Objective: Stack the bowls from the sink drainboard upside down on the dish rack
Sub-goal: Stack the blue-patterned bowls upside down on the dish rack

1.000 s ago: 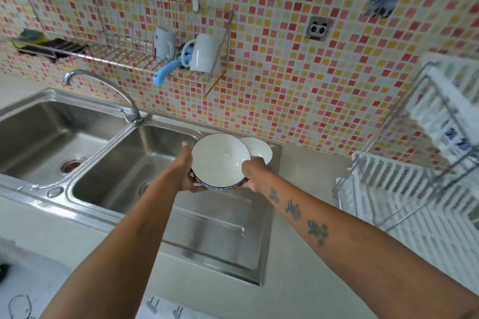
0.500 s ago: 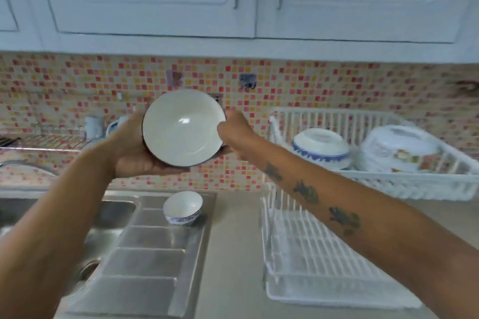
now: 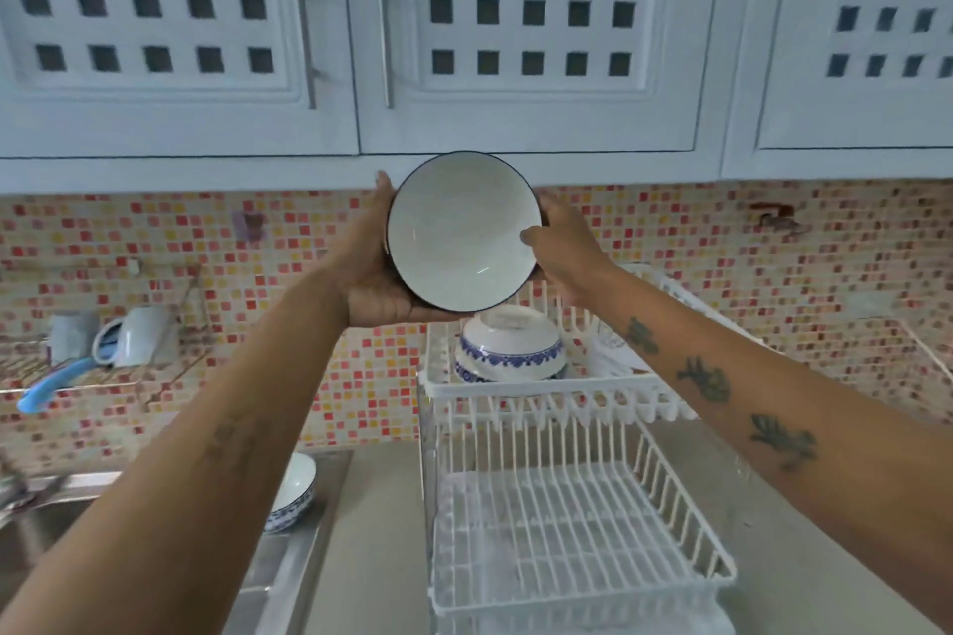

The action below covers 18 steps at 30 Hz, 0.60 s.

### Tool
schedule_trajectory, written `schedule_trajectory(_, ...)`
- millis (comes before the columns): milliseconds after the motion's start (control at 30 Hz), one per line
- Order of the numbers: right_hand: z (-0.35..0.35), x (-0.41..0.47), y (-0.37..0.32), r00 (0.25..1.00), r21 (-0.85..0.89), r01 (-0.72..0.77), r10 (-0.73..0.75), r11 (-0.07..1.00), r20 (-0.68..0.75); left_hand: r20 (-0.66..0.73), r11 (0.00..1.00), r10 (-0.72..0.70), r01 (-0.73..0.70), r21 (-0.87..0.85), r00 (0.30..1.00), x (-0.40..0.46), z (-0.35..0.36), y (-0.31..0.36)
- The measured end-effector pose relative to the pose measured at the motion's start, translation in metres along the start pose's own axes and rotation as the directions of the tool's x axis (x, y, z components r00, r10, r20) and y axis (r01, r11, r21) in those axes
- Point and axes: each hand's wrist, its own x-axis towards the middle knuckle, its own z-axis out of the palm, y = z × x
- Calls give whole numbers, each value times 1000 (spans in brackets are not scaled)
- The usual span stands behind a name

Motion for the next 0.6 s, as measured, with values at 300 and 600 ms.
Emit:
schedule_trajectory(300,-42,12,15,939,271,-267,187,925,289,-117,986,138,-126,109,983,22,31,-17)
schedule_trajectory(600,-56,26,42,866,200,-419,323,886,381,-62,588,579,-363,723,813,45,41,-41)
